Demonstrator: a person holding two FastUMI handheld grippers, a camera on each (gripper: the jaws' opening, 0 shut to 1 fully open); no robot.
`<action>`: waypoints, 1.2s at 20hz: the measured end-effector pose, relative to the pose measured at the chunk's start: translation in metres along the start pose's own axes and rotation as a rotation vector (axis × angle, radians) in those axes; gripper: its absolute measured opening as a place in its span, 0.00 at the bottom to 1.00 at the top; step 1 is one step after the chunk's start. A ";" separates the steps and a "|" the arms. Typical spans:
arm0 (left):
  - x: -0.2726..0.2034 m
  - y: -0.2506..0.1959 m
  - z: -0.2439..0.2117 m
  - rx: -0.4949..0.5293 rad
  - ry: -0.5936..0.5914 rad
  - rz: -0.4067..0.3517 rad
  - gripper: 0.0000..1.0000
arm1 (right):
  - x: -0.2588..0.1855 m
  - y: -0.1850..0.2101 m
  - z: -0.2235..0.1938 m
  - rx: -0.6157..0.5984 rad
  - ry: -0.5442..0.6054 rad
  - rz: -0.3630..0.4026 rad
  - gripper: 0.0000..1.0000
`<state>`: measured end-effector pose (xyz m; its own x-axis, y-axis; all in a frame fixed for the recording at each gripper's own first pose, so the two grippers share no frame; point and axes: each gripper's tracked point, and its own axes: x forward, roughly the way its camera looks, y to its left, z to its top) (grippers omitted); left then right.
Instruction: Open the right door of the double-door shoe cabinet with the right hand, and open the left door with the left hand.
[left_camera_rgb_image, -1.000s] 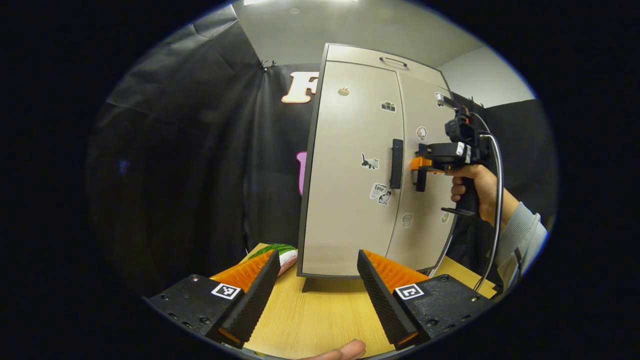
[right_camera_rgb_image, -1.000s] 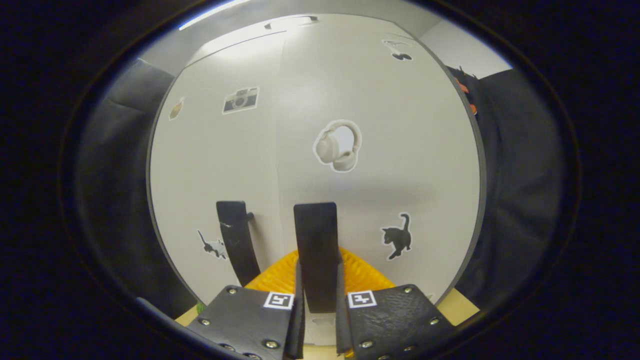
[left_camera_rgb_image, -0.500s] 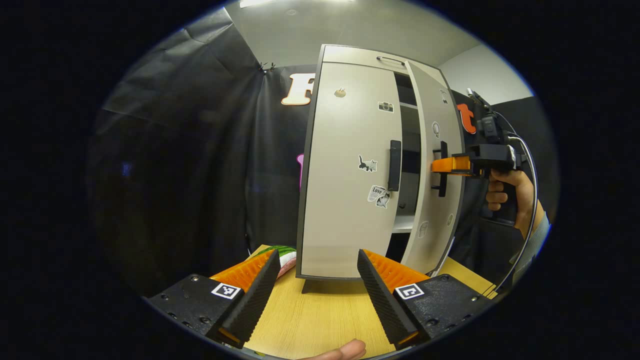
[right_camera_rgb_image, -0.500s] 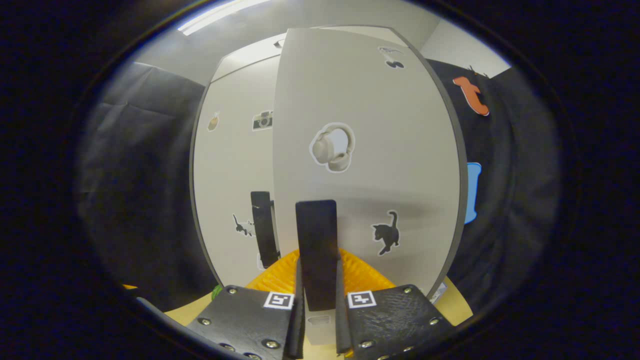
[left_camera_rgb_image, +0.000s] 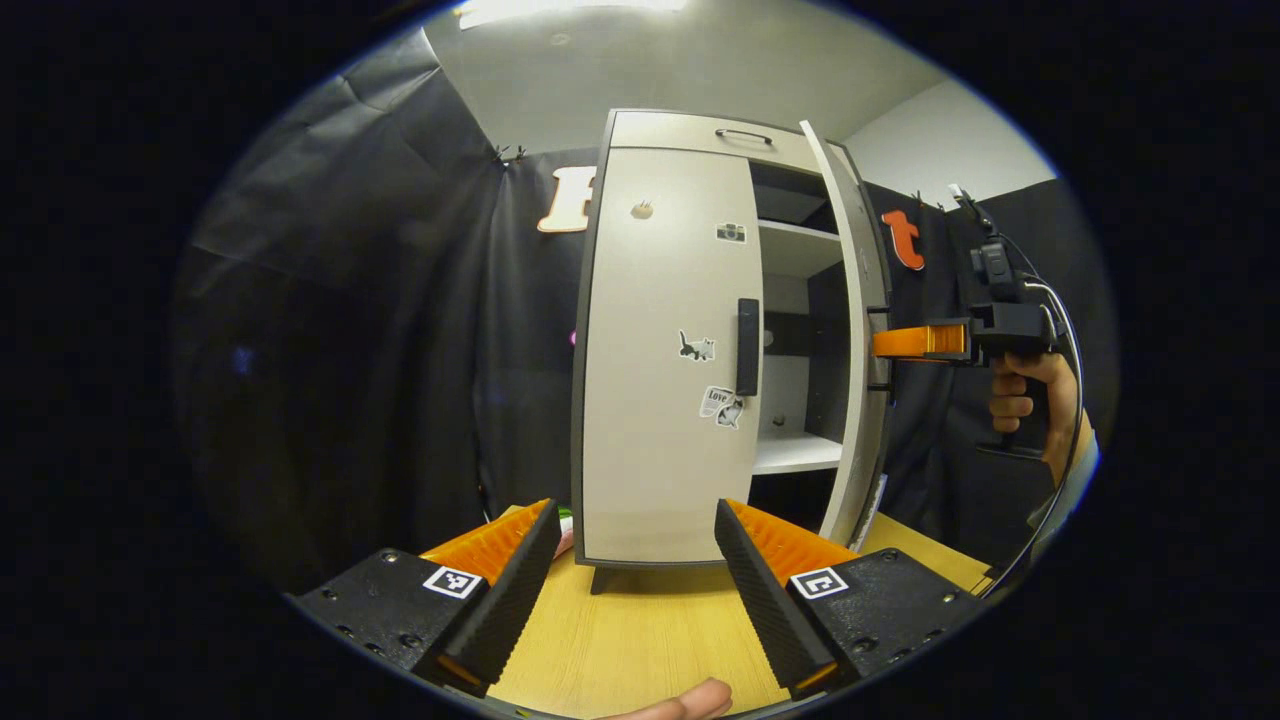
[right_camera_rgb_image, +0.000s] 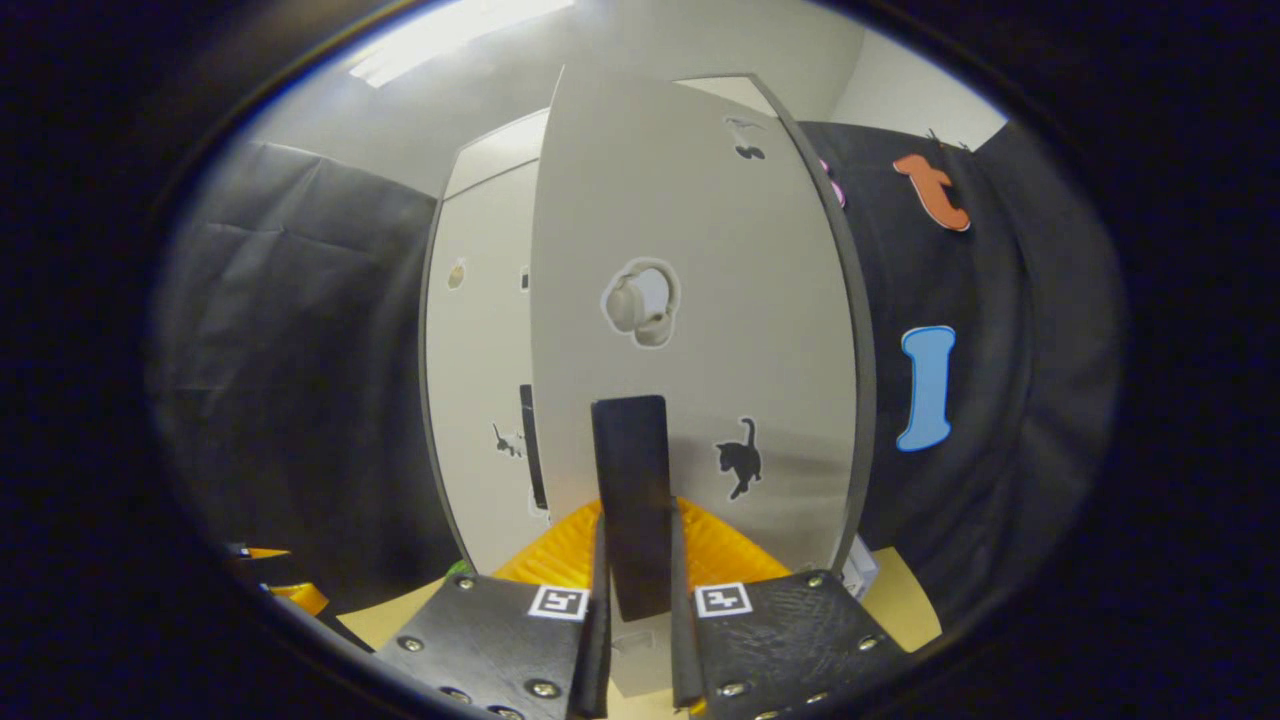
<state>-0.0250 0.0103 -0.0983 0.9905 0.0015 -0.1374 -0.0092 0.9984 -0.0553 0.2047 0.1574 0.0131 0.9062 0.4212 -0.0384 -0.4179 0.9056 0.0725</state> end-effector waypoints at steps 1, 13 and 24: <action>-0.002 0.000 0.000 0.005 -0.001 0.000 0.96 | -0.001 -0.003 0.000 -0.011 -0.007 0.003 0.24; -0.014 -0.014 -0.004 0.021 -0.025 -0.049 0.96 | -0.020 -0.022 0.003 0.004 -0.009 -0.017 0.15; 0.000 -0.040 -0.023 0.021 0.024 -0.090 0.96 | -0.028 -0.052 0.014 -0.017 -0.090 -0.104 0.07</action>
<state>-0.0276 -0.0313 -0.1188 0.9836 -0.0897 -0.1565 0.0832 0.9954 -0.0474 0.2022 0.0978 0.0245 0.9465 0.3195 0.0450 -0.3217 0.9452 0.0563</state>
